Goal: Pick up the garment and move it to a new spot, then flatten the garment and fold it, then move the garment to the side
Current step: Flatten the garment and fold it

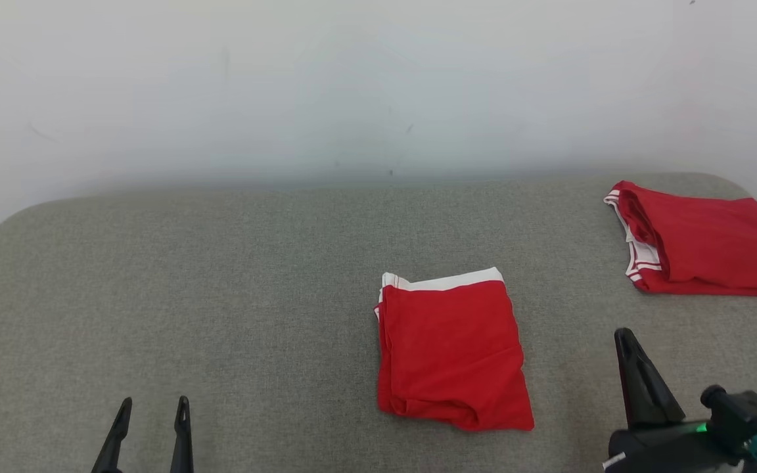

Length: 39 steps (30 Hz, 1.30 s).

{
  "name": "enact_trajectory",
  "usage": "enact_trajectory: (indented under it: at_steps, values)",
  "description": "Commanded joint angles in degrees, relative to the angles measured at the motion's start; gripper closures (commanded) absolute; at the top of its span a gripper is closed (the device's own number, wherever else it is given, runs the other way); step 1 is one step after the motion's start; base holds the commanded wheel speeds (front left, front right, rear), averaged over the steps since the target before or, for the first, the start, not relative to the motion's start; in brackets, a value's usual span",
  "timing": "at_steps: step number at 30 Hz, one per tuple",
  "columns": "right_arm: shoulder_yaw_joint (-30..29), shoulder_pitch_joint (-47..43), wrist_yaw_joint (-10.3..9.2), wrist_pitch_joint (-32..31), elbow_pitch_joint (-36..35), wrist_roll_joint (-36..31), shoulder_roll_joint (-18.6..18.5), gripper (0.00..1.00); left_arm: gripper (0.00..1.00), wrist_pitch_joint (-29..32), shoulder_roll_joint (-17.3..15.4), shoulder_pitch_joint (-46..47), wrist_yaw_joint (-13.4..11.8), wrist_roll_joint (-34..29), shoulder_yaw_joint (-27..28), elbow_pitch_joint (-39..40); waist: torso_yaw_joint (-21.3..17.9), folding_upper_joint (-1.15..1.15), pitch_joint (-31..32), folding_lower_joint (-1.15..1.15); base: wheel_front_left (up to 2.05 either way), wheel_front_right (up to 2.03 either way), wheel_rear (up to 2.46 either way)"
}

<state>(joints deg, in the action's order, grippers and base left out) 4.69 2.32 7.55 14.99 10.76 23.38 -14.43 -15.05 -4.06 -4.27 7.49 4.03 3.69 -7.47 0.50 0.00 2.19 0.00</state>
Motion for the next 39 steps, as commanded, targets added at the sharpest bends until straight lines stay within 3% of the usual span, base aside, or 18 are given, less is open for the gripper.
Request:
enact_trajectory:
  at_steps: [1,2,3,17,39]
  values:
    - [-1.0,-1.7,-0.17,0.2,-1.0,-1.5,0.9,0.69,0.00,-0.2,-0.1,-0.7,-0.2,-0.2,0.3,0.2,-0.2,0.00,0.2,0.00,0.00,0.00,0.00]
    - [-1.9,-2.5,-0.17,0.2,-1.6,-2.1,1.4,0.45,0.00,-0.2,-0.1,-0.7,-0.2,-0.1,0.4,0.1,-0.2,0.00,0.2,0.00,0.00,0.00,0.00]
    - [-2.7,-3.4,-0.17,0.2,-2.3,-2.8,2.0,0.00,0.00,-0.2,-0.2,-0.8,-0.2,-0.1,0.5,0.1,-0.2,0.00,0.3,0.00,0.00,0.00,0.00]
    - [-7.6,-9.8,-0.17,0.2,-5.5,-8.2,7.4,0.00,0.00,-0.2,0.0,-2.6,-0.3,-1.3,1.5,0.5,0.5,0.00,1.5,0.00,0.00,0.00,0.00]
    - [-5.6,-8.9,-0.17,0.2,-1.7,-11.5,6.1,0.00,0.00,-0.2,-0.9,-3.7,-0.6,-3.4,0.7,0.0,1.6,0.00,2.5,0.00,0.00,0.00,0.00]
